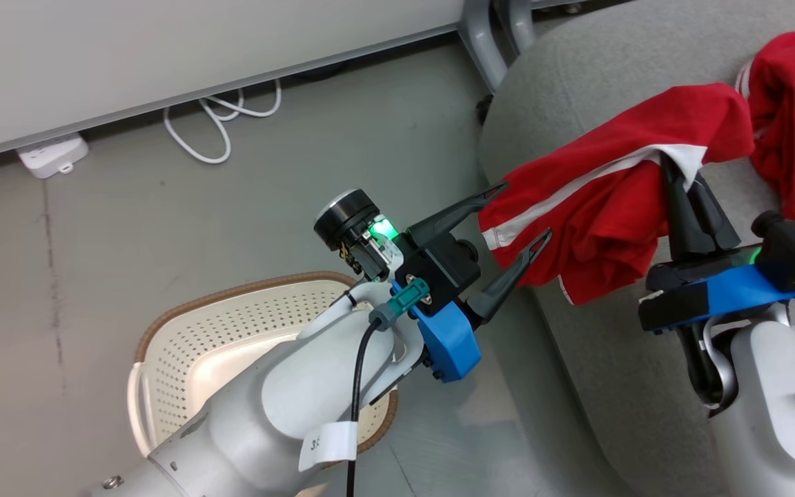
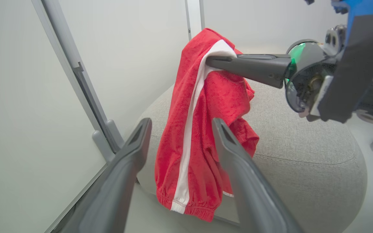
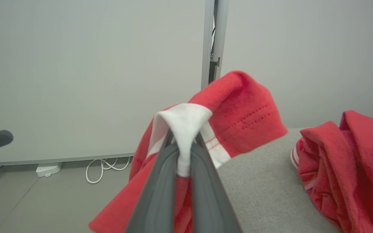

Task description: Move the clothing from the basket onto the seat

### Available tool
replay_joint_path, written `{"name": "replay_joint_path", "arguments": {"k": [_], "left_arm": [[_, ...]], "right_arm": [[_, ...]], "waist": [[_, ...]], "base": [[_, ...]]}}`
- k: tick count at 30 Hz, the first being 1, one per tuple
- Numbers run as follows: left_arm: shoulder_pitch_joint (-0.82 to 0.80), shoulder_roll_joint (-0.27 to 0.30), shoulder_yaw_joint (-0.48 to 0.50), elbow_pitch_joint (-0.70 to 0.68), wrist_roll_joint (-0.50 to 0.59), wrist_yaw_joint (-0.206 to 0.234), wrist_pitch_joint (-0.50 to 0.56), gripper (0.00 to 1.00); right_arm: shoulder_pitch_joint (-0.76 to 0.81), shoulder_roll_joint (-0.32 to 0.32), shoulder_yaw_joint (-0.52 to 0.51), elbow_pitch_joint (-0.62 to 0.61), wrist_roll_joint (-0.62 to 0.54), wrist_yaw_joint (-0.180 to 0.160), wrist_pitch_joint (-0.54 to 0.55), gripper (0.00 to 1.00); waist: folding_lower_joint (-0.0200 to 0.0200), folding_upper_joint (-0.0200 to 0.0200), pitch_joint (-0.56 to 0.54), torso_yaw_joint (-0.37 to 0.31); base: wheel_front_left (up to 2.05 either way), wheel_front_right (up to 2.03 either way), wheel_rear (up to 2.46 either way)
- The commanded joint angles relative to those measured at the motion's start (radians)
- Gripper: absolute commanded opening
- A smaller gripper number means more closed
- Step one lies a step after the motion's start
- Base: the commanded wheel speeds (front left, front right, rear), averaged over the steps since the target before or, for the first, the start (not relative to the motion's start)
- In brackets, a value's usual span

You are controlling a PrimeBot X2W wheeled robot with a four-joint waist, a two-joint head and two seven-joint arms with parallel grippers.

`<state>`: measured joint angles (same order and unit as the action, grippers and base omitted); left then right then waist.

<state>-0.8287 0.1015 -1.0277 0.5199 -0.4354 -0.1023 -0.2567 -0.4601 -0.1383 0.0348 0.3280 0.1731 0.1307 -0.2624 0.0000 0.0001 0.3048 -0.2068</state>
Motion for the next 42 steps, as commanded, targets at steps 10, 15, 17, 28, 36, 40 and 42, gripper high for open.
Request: {"name": "replay_joint_path", "arguments": {"k": [10,15,17,28,36,40,42], "left_arm": [[-0.005,-0.002,-0.037,0.012,-0.003,-0.007,0.008,1.0],[-0.017,-0.003,-0.04,0.017,-0.008,-0.009,0.006,1.0],[-0.018,-0.003,-0.041,0.017,-0.009,-0.009,0.005,1.0],[-0.037,0.009,-0.039,0.012,-0.007,0.003,0.001,1.0],[-0.078,0.028,-0.041,-0.006,0.008,0.008,0.017,1.0],[-0.113,0.037,-0.042,-0.022,0.021,0.012,0.028,1.0],[-0.131,0.042,-0.044,-0.029,0.031,0.014,0.032,1.0]], "right_arm": [[0.053,0.006,-0.078,-0.025,0.002,0.0,-0.004,0.0],[0.051,0.014,-0.085,-0.031,-0.003,0.0,-0.004,0.0],[0.048,0.015,-0.086,-0.031,-0.003,0.0,-0.004,0.0],[-0.083,-0.027,-0.071,-0.074,-0.017,0.0,-0.004,0.0],[-0.318,-0.155,-0.143,-0.124,-0.036,0.0,-0.004,0.0],[-0.443,-0.259,-0.239,-0.113,-0.045,0.0,-0.003,0.0],[-0.5,-0.313,-0.302,-0.091,-0.034,0.0,-0.004,0.0]], "waist": [[0.0,-0.0001,0.038,-0.07],[0.0,-0.0001,0.048,-0.076],[0.0,-0.0001,0.05,-0.076],[0.0,-0.0001,0.083,-0.075],[0.0,-0.0001,0.165,-0.07],[0.0,-0.0001,0.226,-0.062],[0.0,-0.0001,0.258,-0.058]], "base": [[0.0,0.0,0.0],[0.0,0.0,0.0],[0.0,0.0,0.0],[0.0,0.0,0.0],[0.0,0.0,0.0],[0.0,0.0,0.0],[0.0,0.0,0.0]]}}
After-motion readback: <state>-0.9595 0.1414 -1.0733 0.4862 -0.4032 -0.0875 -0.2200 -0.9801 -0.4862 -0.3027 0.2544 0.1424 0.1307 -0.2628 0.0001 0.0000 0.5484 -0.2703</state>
